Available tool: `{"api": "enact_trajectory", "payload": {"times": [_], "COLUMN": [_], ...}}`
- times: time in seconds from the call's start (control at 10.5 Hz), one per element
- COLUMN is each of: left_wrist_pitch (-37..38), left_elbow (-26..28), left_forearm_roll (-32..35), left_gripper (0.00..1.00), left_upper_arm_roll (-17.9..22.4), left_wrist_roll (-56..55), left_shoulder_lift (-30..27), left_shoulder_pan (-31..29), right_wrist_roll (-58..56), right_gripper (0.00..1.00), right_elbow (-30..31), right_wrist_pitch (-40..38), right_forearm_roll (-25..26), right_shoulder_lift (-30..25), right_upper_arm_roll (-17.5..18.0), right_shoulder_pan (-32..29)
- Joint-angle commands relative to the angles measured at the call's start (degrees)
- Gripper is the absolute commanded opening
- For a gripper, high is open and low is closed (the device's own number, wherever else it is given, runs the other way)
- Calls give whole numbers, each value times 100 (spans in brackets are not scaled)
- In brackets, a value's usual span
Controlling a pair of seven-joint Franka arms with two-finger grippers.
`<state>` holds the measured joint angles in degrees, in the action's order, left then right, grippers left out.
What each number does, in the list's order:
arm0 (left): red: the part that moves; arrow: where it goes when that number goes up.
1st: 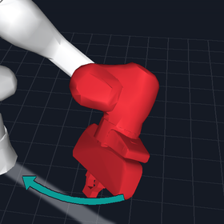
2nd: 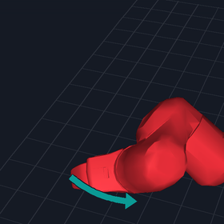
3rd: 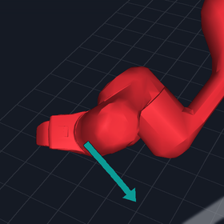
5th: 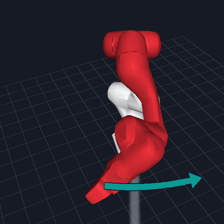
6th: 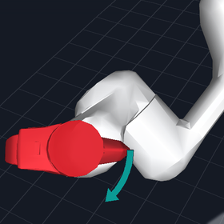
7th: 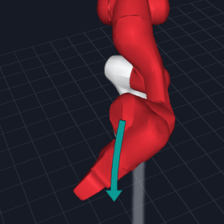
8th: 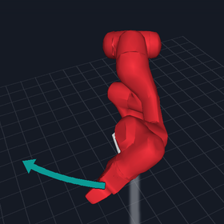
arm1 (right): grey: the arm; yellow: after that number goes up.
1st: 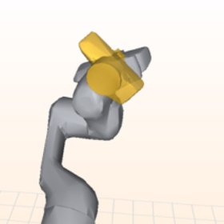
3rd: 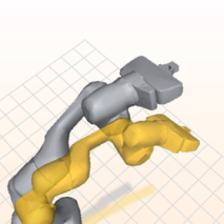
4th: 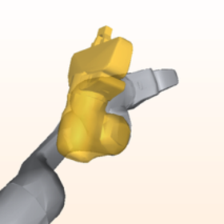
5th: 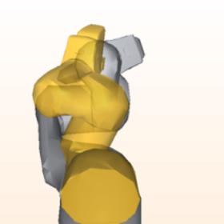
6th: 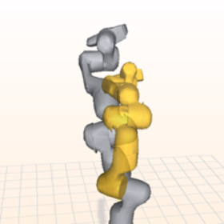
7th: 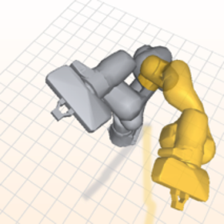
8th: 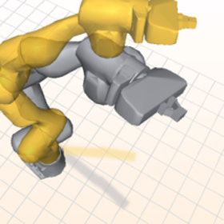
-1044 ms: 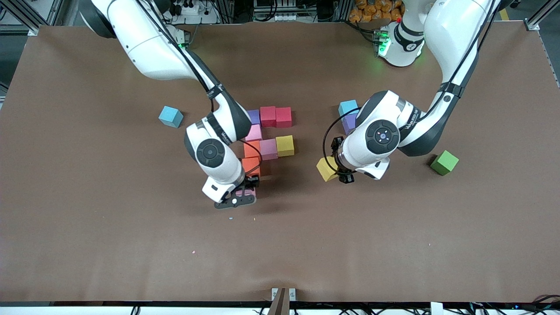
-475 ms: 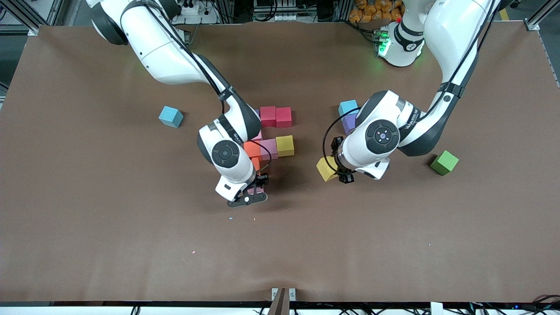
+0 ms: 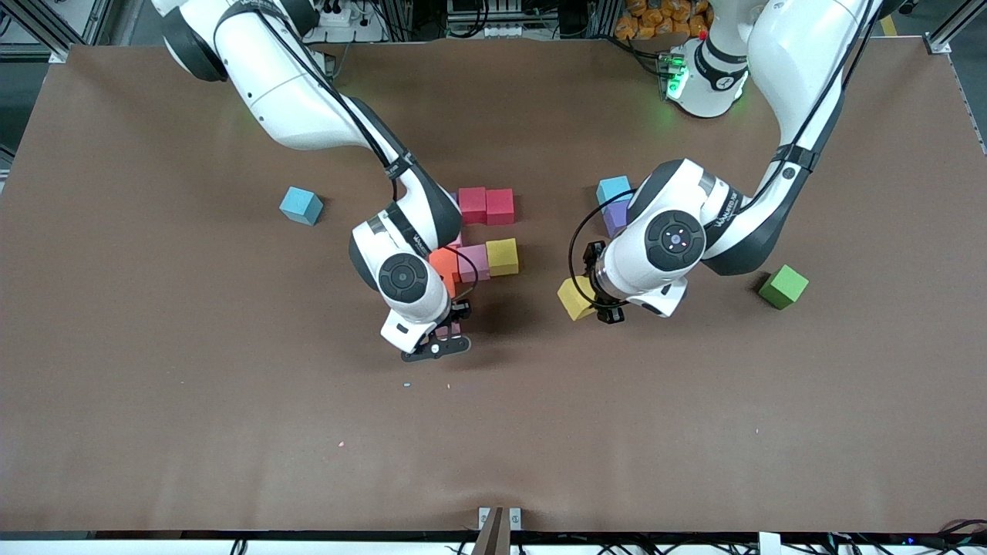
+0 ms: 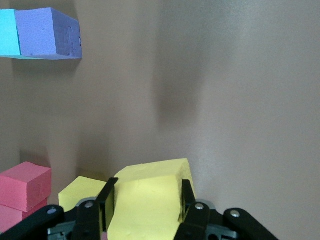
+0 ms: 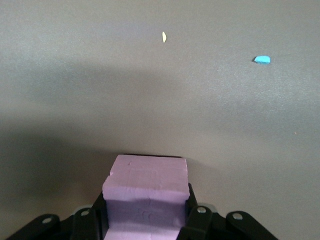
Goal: Arrange 11 blocks into digit 3
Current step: 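Lower the pink cube beside the orange cube with the right gripper, then release the pink cube and withdraw the right gripper from the cluster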
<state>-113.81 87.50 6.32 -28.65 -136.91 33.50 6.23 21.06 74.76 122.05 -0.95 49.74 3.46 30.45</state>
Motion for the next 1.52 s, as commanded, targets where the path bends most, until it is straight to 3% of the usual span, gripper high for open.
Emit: {"api": "enact_trajectory", "payload": {"times": [0.0,0.09,0.19,0.66,0.85,1.14,1.42], "left_wrist_pitch": [105,105,105,105,105,0,-762], "left_elbow": [-84,-84,-84,-92,-197,-715,-953], "left_forearm_roll": [-175,-175,-175,-175,-166,-113,-113], "left_gripper": [0,0,0,0,0,0,0], "left_upper_arm_roll": [9,9,9,9,17,44,140], "left_wrist_roll": [77,77,77,77,60,190,1033], "left_shoulder_lift": [-1,-1,-1,-1,16,392,736], "left_shoulder_pan": [19,19,19,27,115,395,580], "right_wrist_roll": [91,91,100,205,188,126,-197], "right_gripper": [1,73,100,100,100,100,100], "right_elbow": [-225,-225,-242,-865,-735,-323,-119], "right_wrist_pitch": [-42,-24,2,-540,-735,-1551,-2437], "right_forearm_roll": [33,42,33,-345,-485,-486,-486], "right_shoulder_lift": [167,168,168,54,-567,-1657,-2633], "right_upper_arm_roll": [6,6,15,32,198,164,94], "right_shoulder_pan": [22,22,5,-223,-731,-1128,-1777]}}
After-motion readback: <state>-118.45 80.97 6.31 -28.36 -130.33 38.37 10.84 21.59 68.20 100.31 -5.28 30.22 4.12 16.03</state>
